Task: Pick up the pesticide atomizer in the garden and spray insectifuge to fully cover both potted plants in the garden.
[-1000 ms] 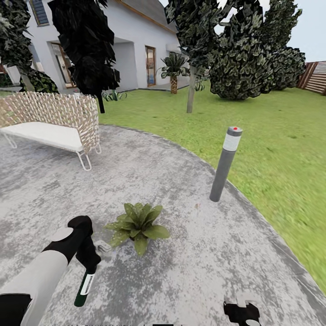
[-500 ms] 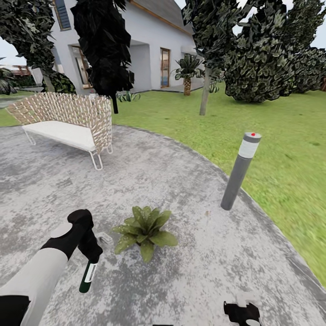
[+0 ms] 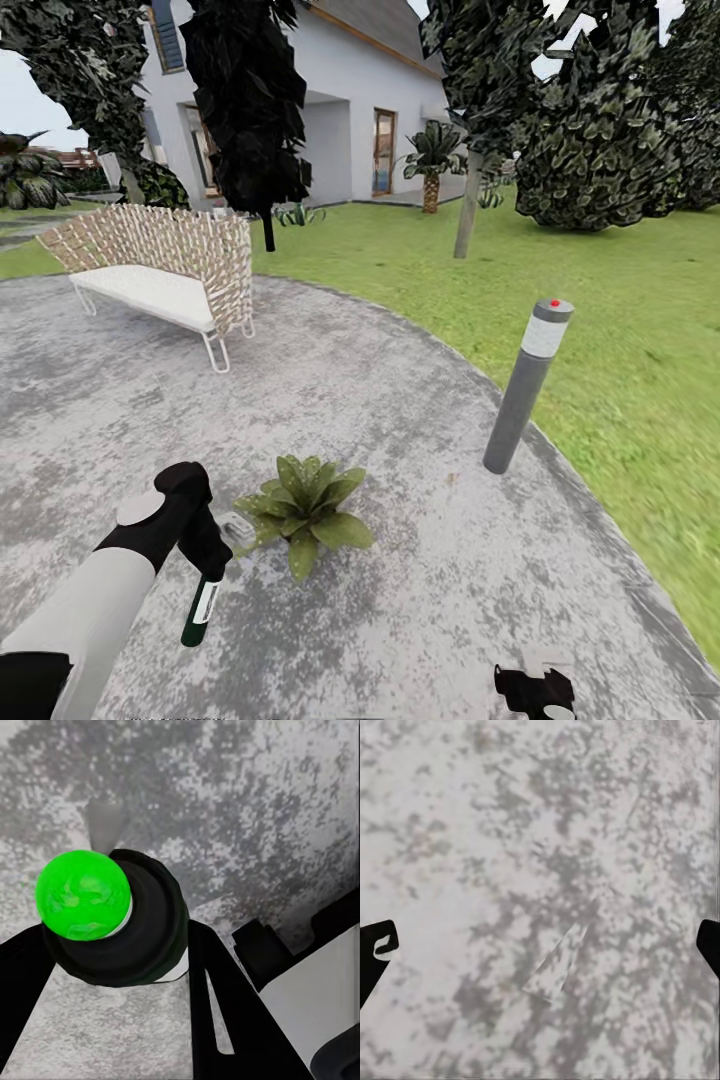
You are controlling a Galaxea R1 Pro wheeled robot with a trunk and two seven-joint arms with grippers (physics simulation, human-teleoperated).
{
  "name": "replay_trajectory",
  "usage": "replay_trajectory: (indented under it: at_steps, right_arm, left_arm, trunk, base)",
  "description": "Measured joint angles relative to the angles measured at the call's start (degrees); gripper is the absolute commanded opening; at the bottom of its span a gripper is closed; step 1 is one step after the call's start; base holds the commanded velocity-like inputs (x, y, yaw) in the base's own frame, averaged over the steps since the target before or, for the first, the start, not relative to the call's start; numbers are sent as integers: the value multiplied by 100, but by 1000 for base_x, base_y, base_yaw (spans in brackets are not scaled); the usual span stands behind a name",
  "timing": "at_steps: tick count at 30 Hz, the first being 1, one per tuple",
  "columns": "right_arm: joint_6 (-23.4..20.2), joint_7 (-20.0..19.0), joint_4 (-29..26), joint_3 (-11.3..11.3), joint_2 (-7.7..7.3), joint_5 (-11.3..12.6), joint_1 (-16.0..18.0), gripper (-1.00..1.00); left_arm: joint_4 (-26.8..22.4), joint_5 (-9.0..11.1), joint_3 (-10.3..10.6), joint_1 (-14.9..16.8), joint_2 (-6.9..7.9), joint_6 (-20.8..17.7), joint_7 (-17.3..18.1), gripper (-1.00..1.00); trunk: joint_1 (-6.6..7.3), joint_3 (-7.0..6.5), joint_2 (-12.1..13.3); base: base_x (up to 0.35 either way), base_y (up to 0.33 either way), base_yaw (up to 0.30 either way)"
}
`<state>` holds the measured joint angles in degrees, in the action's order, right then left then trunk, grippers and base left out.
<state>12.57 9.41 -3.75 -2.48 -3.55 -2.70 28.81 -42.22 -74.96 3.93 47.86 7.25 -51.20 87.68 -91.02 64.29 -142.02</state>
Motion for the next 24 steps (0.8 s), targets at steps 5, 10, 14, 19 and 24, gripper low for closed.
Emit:
replay_trajectory:
  at_steps: [5, 10, 14, 19, 24]
  right_arm:
    - [0, -7, 16, 5, -34, -11, -1, 100]
    - [-2, -10, 35, 8, -118, -16, -1, 100]
    - [-1, -12, 20, 9, -99, -9, 0, 100]
    - [-1, -10, 18, 8, -87, -8, -1, 100]
    - [-1, -8, 18, 7, -85, -8, -1, 100]
  left_arm:
    - [2, -1, 9, 1, -64, -5, -6, -100]
    - [2, -7, 18, 1, -76, -6, -17, -100]
    - [0, -23, 16, 0, -64, -12, -24, -100]
    - [49, 0, 29, 5, -30, -3, 116, -100]
    - [63, -271, 86, 88, 3, 47, 177, -100]
  trunk:
    - [0, -4, 0]
    - [0, -5, 0]
    - [-1, -5, 0]
    - [0, -5, 0]
    - [0, -5, 0]
  base:
    - [63, -280, 42]
    - [4, -291, 1]
    - [0, -214, 133]
    - [0, -32, 262]
    - [0, -1, 277]
